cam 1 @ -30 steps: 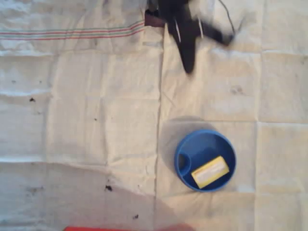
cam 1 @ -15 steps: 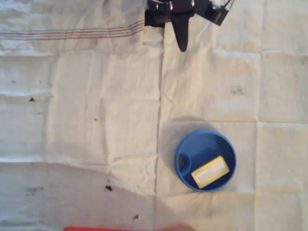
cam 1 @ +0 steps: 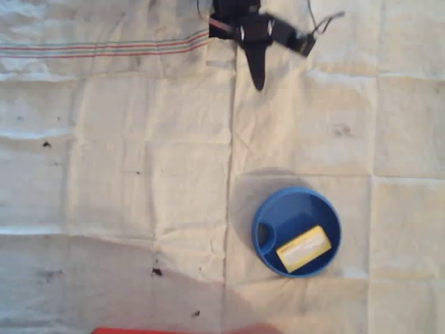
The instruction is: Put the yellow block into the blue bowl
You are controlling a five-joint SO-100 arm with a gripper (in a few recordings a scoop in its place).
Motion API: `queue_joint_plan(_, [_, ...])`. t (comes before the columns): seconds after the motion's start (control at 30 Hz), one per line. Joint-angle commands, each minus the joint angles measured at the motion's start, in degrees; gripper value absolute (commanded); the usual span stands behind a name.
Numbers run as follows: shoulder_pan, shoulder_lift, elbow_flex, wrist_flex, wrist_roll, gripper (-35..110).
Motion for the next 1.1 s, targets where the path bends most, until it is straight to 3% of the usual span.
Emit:
queue_joint_plan(0.0, [0.0, 4.3, 6.0, -5.4, 1.2, 0])
queue_joint_plan(0.5, [-0.4, 15.3, 29.6, -5.8, 0.5, 0])
queue_joint_plan(1.07, [-13.1, 29.4, 47.1, -5.8, 0.5, 0])
